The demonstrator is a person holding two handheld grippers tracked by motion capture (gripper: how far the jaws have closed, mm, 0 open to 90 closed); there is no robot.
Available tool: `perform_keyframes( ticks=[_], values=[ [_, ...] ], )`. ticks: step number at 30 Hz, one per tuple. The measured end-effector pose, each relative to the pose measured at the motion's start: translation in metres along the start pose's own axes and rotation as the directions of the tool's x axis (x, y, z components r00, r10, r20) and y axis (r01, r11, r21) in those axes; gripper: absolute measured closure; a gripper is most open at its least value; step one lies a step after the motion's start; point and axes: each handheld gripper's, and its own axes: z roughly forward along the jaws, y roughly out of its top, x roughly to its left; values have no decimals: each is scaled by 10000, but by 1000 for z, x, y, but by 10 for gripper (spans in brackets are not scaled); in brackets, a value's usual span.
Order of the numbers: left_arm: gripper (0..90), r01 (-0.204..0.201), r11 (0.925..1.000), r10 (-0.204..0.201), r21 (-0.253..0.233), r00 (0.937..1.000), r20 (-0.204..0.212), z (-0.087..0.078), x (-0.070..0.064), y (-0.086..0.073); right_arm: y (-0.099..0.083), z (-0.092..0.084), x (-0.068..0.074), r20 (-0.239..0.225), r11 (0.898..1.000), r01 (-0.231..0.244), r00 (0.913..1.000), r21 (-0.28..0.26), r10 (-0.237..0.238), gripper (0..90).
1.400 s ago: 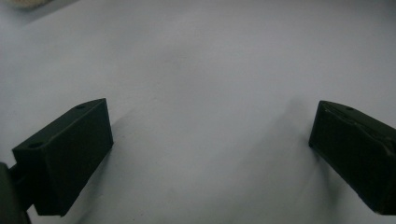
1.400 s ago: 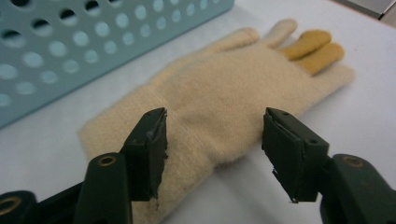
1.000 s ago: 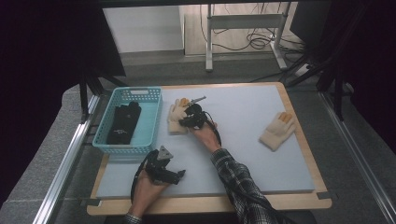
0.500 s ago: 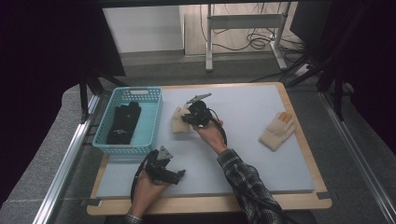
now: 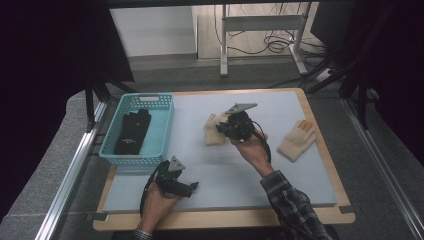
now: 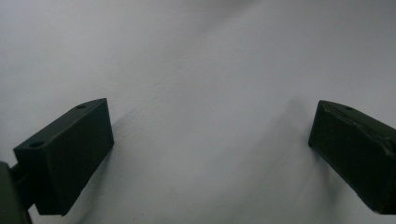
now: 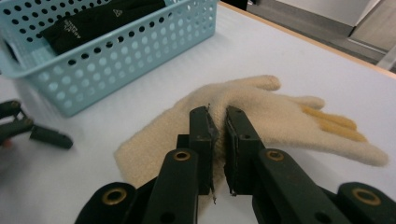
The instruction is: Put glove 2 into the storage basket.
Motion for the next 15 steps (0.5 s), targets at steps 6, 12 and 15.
perform_keyframes(
  ticks=[6,12,15],
  values=[
    [4,23,10000,-23,-34,10000,-11,0,0,0,-37,-26,4,131,9991,-429,9990,-47,430,807],
    [5,-12,10000,12,-15,10000,-8,0,0,0,-77,-33,13,122,9973,-696,9975,247,694,763],
    [5,-25,10000,25,-4,10000,-19,0,0,0,-87,-37,16,237,9976,-628,9978,300,621,635]
  ],
)
